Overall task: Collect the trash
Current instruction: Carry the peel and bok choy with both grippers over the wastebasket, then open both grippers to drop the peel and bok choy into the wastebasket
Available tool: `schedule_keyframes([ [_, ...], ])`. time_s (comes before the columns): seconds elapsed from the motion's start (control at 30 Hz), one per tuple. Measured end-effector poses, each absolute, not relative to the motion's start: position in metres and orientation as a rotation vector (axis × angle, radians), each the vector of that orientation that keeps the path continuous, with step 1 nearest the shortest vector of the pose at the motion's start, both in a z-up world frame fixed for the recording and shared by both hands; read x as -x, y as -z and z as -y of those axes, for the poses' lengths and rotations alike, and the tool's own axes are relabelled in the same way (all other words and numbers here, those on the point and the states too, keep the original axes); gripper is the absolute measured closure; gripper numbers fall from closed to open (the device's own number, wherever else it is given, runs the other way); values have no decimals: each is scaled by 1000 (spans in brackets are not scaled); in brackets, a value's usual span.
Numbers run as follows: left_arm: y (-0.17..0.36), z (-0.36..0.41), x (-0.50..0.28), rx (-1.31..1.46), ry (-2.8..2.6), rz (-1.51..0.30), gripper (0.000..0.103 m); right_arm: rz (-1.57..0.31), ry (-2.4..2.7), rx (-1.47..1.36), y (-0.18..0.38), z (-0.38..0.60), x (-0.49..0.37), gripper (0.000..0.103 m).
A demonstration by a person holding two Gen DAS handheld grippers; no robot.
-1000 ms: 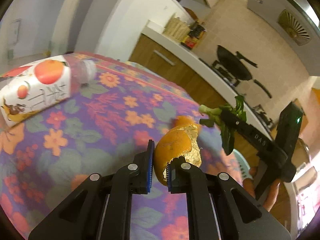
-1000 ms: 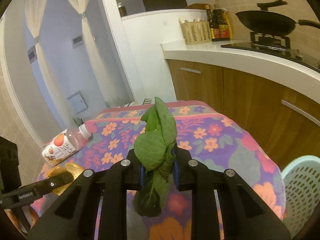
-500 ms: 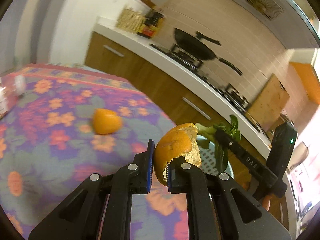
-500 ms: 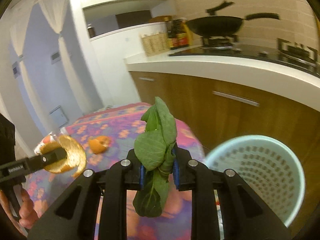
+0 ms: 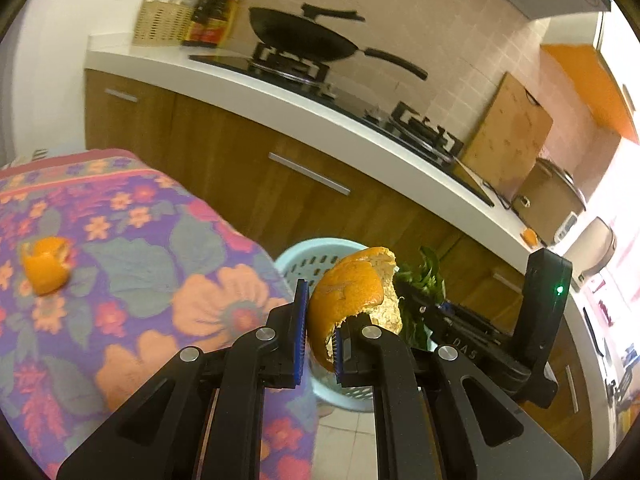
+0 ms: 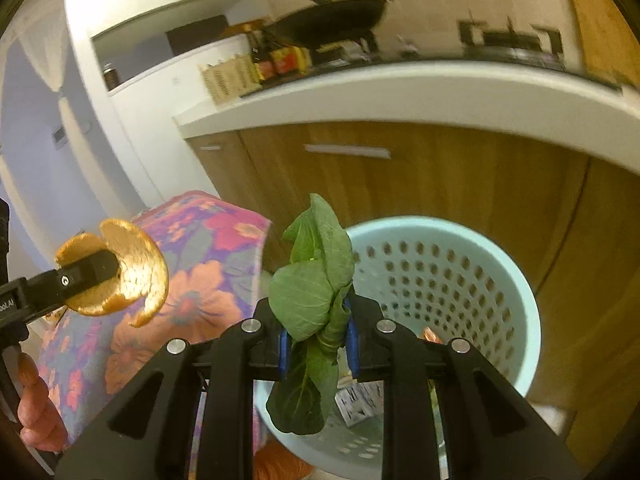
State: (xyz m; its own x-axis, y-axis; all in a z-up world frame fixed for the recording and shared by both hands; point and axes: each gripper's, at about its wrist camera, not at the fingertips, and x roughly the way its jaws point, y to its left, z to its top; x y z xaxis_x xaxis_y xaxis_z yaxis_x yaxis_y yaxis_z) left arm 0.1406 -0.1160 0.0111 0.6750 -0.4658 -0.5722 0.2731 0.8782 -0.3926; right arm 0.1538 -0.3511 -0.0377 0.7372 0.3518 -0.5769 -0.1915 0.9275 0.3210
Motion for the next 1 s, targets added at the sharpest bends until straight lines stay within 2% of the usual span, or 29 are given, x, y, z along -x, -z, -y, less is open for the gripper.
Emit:
schedule_keyframes([
  [0.4, 10, 162, -171, 238, 447, -790, 94, -759, -266, -346, 70, 391, -169, 81],
  [0.47, 13, 165, -174, 239, 446, -798, 94, -770, -275, -359, 74, 394, -172, 78],
  [0.5, 16, 166, -177, 241, 443, -803, 94, -774, -275, -363, 75, 395, -172, 72],
  [0.53, 17, 167, -178, 242, 439, -807, 94, -776, -273, -367, 75, 396, -173, 60],
  [0.6, 18, 170, -181, 243, 436, -813, 94, -760, -265, -377, 74, 400, -171, 53],
  [0.8, 24, 186, -189, 217, 450, -828, 94, -729, -250, -409, 67, 414, -164, 53],
  [0.87, 28, 191, -190, 204, 449, -837, 83, -716, -245, -417, 64, 419, -162, 53],
  [0.9, 30, 193, -191, 203, 452, -844, 67, -707, -241, -418, 61, 421, -160, 53],
  [0.93, 33, 194, -190, 201, 451, -850, 58, -702, -239, -417, 60, 422, -159, 53],
  [1.0, 38, 194, -190, 193, 444, -855, 57, -691, -237, -415, 55, 424, -156, 53],
])
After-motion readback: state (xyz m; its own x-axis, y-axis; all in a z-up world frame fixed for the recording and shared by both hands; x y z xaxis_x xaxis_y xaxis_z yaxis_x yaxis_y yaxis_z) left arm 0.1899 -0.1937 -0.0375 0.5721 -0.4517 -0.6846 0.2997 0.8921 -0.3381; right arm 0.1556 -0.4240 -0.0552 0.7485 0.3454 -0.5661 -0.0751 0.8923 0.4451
